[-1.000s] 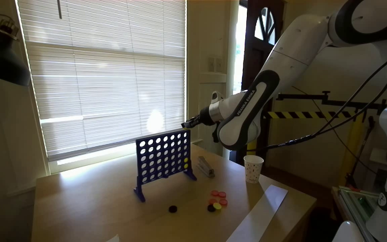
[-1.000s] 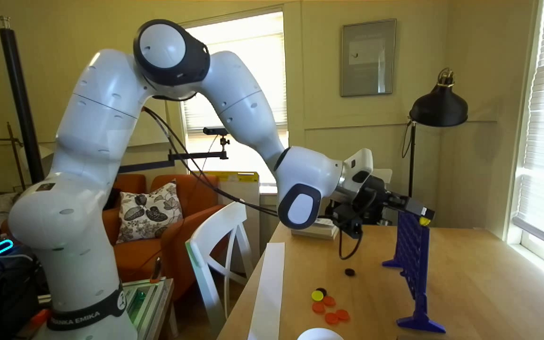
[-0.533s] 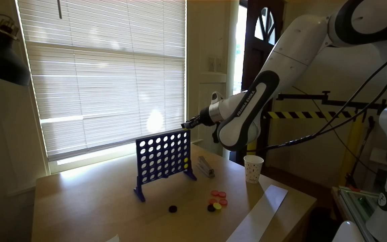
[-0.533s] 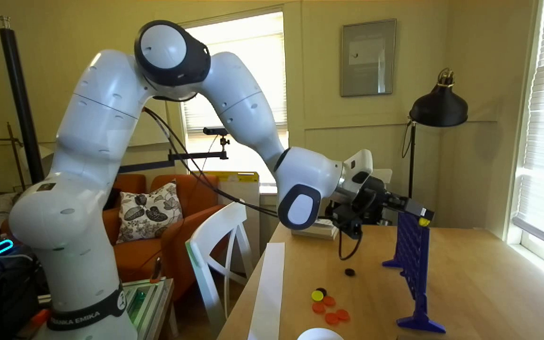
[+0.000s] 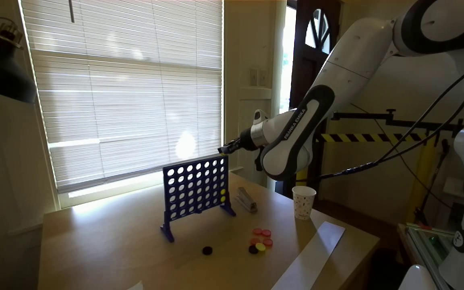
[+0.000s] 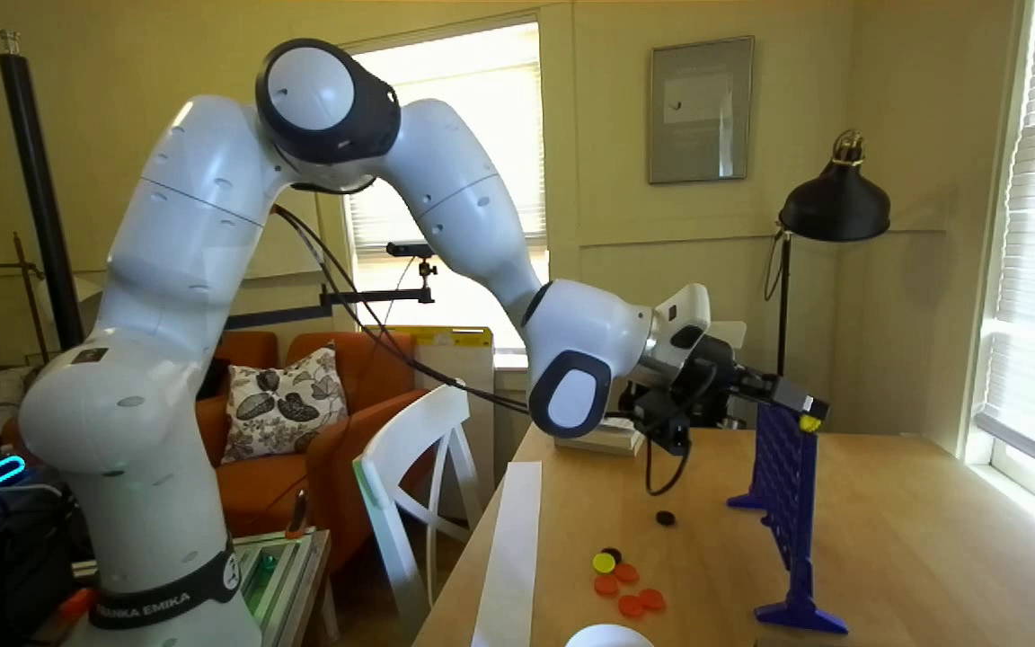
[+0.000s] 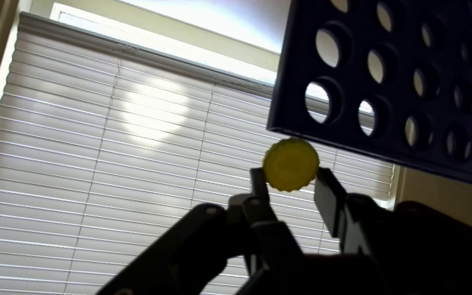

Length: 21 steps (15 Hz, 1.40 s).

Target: Put one yellow ring inside the blue game board on the right.

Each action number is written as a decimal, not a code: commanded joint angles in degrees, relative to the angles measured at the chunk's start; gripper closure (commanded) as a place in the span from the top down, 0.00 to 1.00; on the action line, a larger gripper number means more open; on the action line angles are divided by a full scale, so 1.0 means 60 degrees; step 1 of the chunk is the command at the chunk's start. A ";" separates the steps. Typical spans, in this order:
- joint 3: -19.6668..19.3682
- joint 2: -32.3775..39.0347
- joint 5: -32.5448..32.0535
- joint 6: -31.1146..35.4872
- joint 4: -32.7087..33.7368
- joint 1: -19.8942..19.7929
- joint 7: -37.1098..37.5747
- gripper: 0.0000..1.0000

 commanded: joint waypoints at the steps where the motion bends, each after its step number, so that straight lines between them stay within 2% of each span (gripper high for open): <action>1: -0.0145 0.0233 0.0383 0.0226 0.0202 0.0210 -0.0244 0.09; 21: -0.0179 0.0384 0.0389 0.0164 0.0397 0.0305 -0.0215 0.09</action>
